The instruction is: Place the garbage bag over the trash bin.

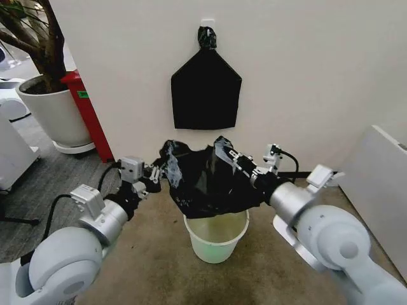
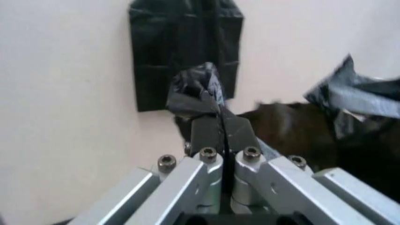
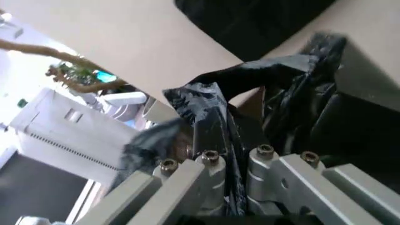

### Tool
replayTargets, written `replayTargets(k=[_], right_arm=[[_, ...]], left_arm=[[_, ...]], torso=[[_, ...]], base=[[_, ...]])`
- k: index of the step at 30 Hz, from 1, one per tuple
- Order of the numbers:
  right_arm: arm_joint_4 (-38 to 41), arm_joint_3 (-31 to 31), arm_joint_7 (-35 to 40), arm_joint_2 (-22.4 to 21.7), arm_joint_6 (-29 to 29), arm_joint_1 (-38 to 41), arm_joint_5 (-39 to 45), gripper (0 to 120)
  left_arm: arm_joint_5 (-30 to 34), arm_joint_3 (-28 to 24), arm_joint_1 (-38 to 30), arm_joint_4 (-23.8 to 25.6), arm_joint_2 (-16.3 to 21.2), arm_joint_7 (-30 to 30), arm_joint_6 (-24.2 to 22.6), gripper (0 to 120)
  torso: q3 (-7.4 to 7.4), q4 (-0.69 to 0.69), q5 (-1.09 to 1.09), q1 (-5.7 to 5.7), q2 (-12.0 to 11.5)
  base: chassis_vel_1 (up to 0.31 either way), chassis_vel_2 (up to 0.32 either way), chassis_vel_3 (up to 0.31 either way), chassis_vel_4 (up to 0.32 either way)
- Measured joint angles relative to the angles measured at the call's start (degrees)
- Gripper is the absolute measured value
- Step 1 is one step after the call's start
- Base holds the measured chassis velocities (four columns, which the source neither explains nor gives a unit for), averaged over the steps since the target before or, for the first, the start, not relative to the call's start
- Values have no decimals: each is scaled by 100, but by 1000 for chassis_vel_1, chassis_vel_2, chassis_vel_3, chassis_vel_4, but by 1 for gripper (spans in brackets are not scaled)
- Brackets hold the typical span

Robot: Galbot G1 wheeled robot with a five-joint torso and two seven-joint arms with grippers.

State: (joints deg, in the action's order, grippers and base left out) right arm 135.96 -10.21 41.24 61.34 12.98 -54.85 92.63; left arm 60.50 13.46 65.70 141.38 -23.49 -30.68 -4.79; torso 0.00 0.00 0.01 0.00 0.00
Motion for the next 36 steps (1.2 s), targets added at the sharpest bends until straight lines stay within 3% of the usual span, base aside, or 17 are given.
replayTargets(k=[5,10,23,28,36], right_arm=[[-161,-89,148,110,-74,-128,-139,0],[-290,-293,210,71,-137,-317,-307,0],[-546,-614,-515,133,-195,-1468,-1344,0],[-93,-654,-595,164,-232,-1977,-1673,0],[326,-479,-601,162,-229,-2200,-1824,0]], left_arm=[[-66,698,738,80,19,10,-221,0],[-229,866,977,29,-17,36,-246,0],[-785,300,829,-607,-402,170,-177,0],[-1009,141,954,-861,-638,557,-129,0],[-1301,16,1061,-1069,-864,698,-52,0]], torso=[[0,1,-1,0,0],[0,0,-2,0,0],[0,0,-1,0,0],[0,0,-1,0,0],[1,-1,0,0,0]], base=[[0,0,0,0],[0,0,0,0],[0,0,0,0],[0,0,0,0],[0,0,0,0]])
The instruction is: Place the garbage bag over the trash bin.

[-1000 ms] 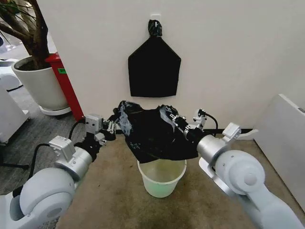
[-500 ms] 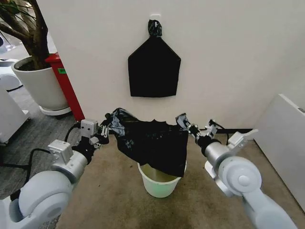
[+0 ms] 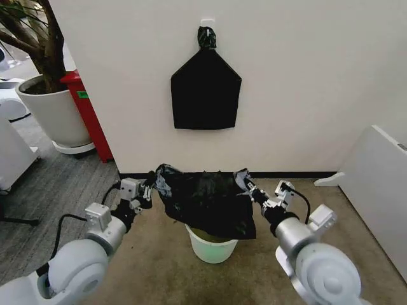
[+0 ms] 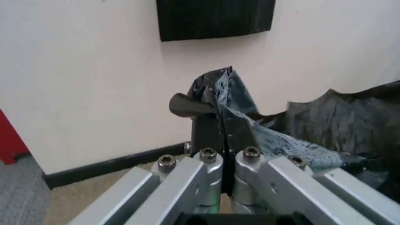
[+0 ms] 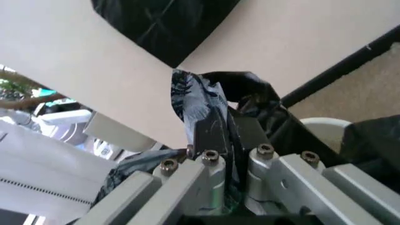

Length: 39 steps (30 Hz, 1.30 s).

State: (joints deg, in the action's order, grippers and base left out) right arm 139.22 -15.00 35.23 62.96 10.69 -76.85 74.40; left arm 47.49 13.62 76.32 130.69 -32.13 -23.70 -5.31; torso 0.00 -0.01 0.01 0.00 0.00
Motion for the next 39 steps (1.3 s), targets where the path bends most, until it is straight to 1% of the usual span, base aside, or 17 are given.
replayTargets(k=[1,6,7,9,13,15,17,19,21,23,27,29,33,36,39], right_arm=[[0,0,0,0,0,0,0,0],[-410,208,-129,-89,-12,736,58,0],[-410,208,-129,-89,-12,736,58,0],[-706,301,-201,-64,-12,1021,56,0],[-925,395,-314,43,1,1176,16,0],[-936,397,-346,67,3,1144,-19,0],[-938,369,-436,121,5,937,-189,0],[-901,293,-496,133,4,687,-357,0],[-808,151,-565,110,-13,387,-535,0],[-808,151,-565,110,-13,387,-535,0],[-629,-251,-663,-97,-108,-178,-712,0],[-627,-369,-712,-115,-120,-312,-799,0],[-563,-456,-754,-117,-126,-468,-975,0],[-316,-453,-682,-125,-140,-529,-1017,0],[-112,-332,-582,-189,-174,-336,-936,0]], left_arm=[[0,0,0,0,0,0,0,0],[33,259,-307,41,156,-61,96,0],[33,259,-307,41,156,-61,96,0],[123,360,-429,85,252,-102,132,0],[196,405,-623,-28,343,-107,191,0],[206,403,-665,-74,348,-99,201,0],[228,347,-710,-158,334,-72,205,0],[216,240,-655,-202,263,-52,205,0],[151,108,-525,-208,133,-28,197,0],[151,108,-525,-208,133,-28,197,0],[-107,-124,-255,-140,-189,127,160,0],[-154,-202,-270,-145,-238,177,160,0],[-155,-257,-363,-191,-241,243,159,0],[-126,-228,-435,-213,-168,282,188,0],[30,-94,-628,-195,-94,249,216,0]], torso=[[0,0,0,0,0],[0,1,-1,0,0],[0,1,-1,0,0],[-1,2,-3,0,0],[-1,2,-1,0,0],[-1,2,0,0,0],[-1,1,-2,0,0],[-1,-1,-2,0,0],[-1,0,-1,0,0],[-1,0,-1,0,0],[0,1,-1,0,0],[0,0,-1,0,0],[0,0,-3,0,0],[0,0,-1,0,0],[0,0,-1,0,0]], base=[[0,0,0,0],[0,0,0,0],[0,0,0,0],[0,0,0,0],[0,0,0,0],[0,0,0,0],[0,0,0,0],[0,0,0,0],[0,0,0,0],[0,0,0,0],[0,0,0,0],[0,0,0,0],[0,0,0,0],[0,0,0,0],[0,0,0,0]])
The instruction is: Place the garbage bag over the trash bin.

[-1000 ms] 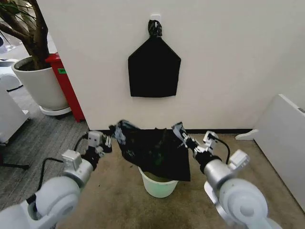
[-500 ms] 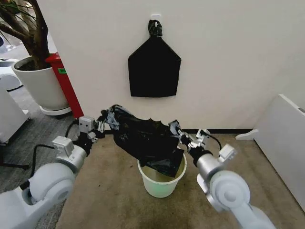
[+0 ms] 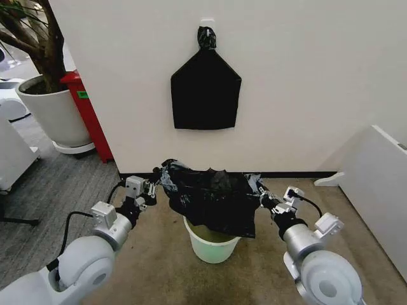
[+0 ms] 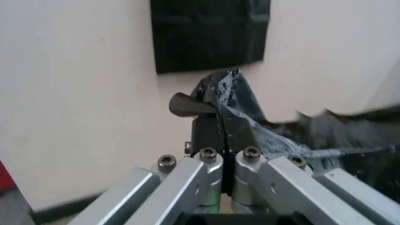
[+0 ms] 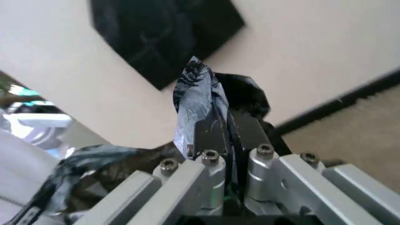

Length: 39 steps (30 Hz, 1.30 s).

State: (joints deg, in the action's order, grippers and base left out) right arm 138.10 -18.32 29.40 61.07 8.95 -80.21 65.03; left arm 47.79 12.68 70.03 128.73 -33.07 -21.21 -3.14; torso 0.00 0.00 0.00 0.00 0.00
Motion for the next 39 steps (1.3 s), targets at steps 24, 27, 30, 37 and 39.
replayTargets(k=[24,27,30,37,39], right_arm=[[-1541,767,-313,406,-348,1547,68,0],[-1503,665,-504,475,-471,965,-255,0],[-1473,628,-531,505,-546,691,-386,0],[-1275,457,-288,343,-615,286,-485,0],[-1096,421,-54,230,-690,138,-443,0]], left_arm=[[-227,-43,-869,-649,-75,168,304,0],[-391,-41,-832,-699,-42,260,370,0],[-472,-167,-865,-747,-65,305,385,0],[-684,-1020,-641,-794,-310,252,367,0],[-699,-1194,-318,-767,-475,133,337,0]], torso=[[-1,1,0,-1,0],[0,-2,-1,0,0],[0,-1,-1,0,0],[0,-1,-1,0,0],[0,-1,0,0,0]], base=[[0,0,0,0],[0,0,0,0],[0,0,0,0],[0,0,0,0],[0,0,0,0]])
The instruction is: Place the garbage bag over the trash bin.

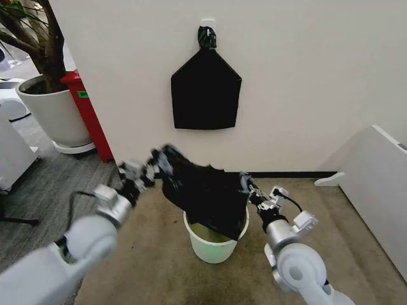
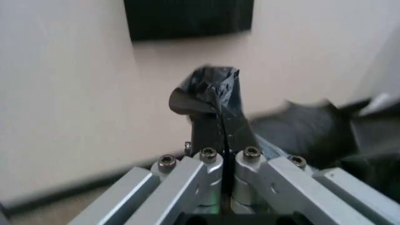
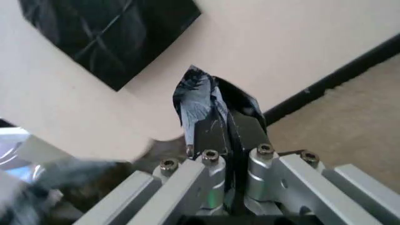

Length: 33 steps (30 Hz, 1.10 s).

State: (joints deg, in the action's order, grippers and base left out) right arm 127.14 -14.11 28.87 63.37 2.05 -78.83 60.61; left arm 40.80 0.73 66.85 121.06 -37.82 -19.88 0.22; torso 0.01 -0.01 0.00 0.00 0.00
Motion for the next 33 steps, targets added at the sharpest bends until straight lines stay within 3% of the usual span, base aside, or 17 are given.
replayTargets(k=[4,11,19,26,33], right_arm=[[306,-15,350,-97,-96,-185,6,0],[1116,22,1225,-102,-76,-1052,-48,0],[1070,260,1630,199,-135,-1783,-508,0],[1167,233,2184,363,-142,-2164,-526,0],[697,324,2095,566,-17,-1960,-479,0]], left_arm=[[-129,110,597,111,-170,-49,-2,0],[-399,539,1666,755,-224,-233,171,0],[-527,513,1958,786,-379,-400,190,0],[-658,594,2502,449,-590,-533,273,0],[-732,254,2106,-285,-865,-480,254,0]], torso=[[0,3,1,0,0],[1,2,-1,0,0],[0,-1,-1,0,0],[0,2,-1,1,1],[-1,0,0,1,0]], base=[[0,0,0,0],[0,0,0,0],[0,0,0,0],[0,0,0,0],[0,0,0,0]])
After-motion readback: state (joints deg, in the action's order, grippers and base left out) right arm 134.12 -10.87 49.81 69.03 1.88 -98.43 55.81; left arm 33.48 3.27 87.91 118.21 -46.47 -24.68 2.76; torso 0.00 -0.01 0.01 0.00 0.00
